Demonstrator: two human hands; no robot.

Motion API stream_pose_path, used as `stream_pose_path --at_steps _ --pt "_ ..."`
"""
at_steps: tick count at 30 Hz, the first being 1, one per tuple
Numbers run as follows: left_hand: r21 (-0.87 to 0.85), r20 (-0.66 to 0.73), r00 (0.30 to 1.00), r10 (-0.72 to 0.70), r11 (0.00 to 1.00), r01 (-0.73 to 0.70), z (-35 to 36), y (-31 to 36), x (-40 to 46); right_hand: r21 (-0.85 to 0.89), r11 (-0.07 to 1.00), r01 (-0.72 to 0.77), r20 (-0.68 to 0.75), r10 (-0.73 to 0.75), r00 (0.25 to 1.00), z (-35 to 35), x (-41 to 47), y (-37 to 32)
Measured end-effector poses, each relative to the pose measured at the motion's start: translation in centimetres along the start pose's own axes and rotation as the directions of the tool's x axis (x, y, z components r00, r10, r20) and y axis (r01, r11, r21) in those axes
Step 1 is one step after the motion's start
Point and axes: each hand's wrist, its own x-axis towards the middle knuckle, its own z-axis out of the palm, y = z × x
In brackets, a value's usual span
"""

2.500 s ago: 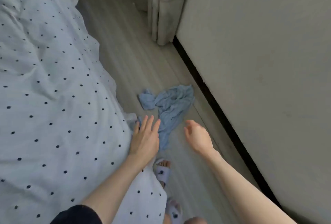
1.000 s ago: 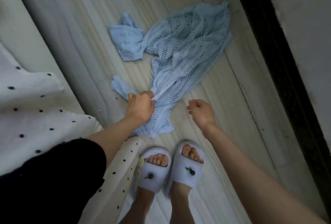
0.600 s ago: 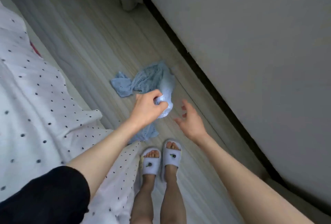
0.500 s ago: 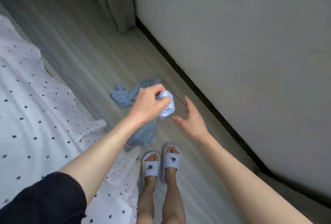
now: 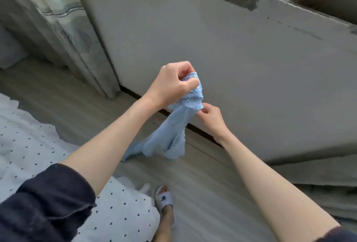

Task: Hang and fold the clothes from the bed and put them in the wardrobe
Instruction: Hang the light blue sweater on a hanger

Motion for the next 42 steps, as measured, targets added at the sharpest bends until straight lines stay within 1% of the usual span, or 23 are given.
stream_pose_path --at_steps 2,6,7,9,12,15,17,21,23,26,28,31,34,36,38,40,42 --pt "-0.020 -0.001 0.999 0.040 0.999 -0.040 0.8 3.2 -2.2 0.018 0.999 0.029 -0.031 -0.028 0.999 -2.3 -3.7 -0.8" --pt "-0.089 -0.008 0.988 0.155 0.984 -0.155 3.2 9.7 -7.8 -0.018 0.997 0.079 -0.036 -0.080 0.996 -5.6 -12.6 -0.7" --pt "-0.099 -0.004 0.983 0.184 0.978 -0.183 3.8 11.2 -9.2 -0.016 0.997 0.074 -0.069 -0.075 0.995 -6.1 -14.6 -0.6" --pt "-0.117 0.013 0.967 0.255 0.961 -0.252 4.9 13.9 -12.1 -0.003 0.998 0.068 -0.216 -0.067 0.974 -7.6 -18.6 -0.8" --pt "-0.133 -0.002 0.953 0.304 0.944 -0.302 5.3 17.8 -16.1 -0.006 0.997 0.079 -0.416 -0.075 0.906 -10.5 -24.7 -2.2" --pt "-0.086 -0.105 0.958 0.268 0.957 -0.277 5.3 18.5 -17.1 -0.010 0.994 0.112 -0.480 -0.104 0.871 -12.7 -29.2 -3.5" --pt "-0.028 -0.140 0.960 0.243 0.968 -0.249 5.5 18.8 -18.1 -0.041 0.991 0.126 -0.502 -0.129 0.855 -14.0 -32.5 -4.6" --pt "0.087 -0.002 0.976 0.218 0.972 -0.217 7.0 18.9 -21.0 -0.001 0.987 0.160 -0.579 -0.131 0.805 -15.1 -38.9 -6.7" --pt "0.137 0.089 0.972 0.216 0.964 -0.226 7.9 18.7 -23.1 0.024 0.984 0.175 -0.640 -0.119 0.759 -15.0 -42.0 -7.4" --pt "0.153 0.201 0.954 0.223 0.954 -0.256 9.1 18.3 -27.0 0.080 0.976 0.201 -0.723 -0.082 0.686 -14.1 -46.2 -8.0" --pt "0.157 0.259 0.940 0.223 0.950 -0.269 9.9 17.7 -29.6 0.098 0.977 0.187 -0.753 -0.050 0.656 -13.0 -48.5 -7.9" --pt "0.149 0.361 0.894 0.266 0.930 -0.337 11.5 16.8 -34.5 0.189 0.962 0.198 -0.822 0.045 0.568 -10.8 -52.5 -7.2" --pt "0.135 0.495 0.789 0.363 0.866 -0.482 13.9 16.3 -39.9 0.273 0.929 0.251 -0.886 0.141 0.441 -9.2 -57.7 -6.0" --pt "0.110 0.582 0.715 0.387 0.834 -0.541 15.6 15.9 -42.9 0.293 0.918 0.267 -0.905 0.175 0.388 -8.6 -61.3 -5.2" --pt "0.145 0.704 0.620 0.347 0.784 -0.604 17.4 15.5 -46.3 0.313 0.912 0.265 -0.919 0.220 0.328 -8.1 -65.5 -4.4" --pt "0.148 0.798 0.517 0.311 0.730 -0.667 19.3 15.2 -49.9 0.321 0.906 0.275 -0.934 0.254 0.252 -7.7 -70.1 -3.6" --pt "0.144 0.842 0.469 0.267 0.727 -0.672 20.8 15.2 -53.0 0.315 0.903 0.291 -0.946 0.275 0.171 -7.5 -74.1 -3.0"
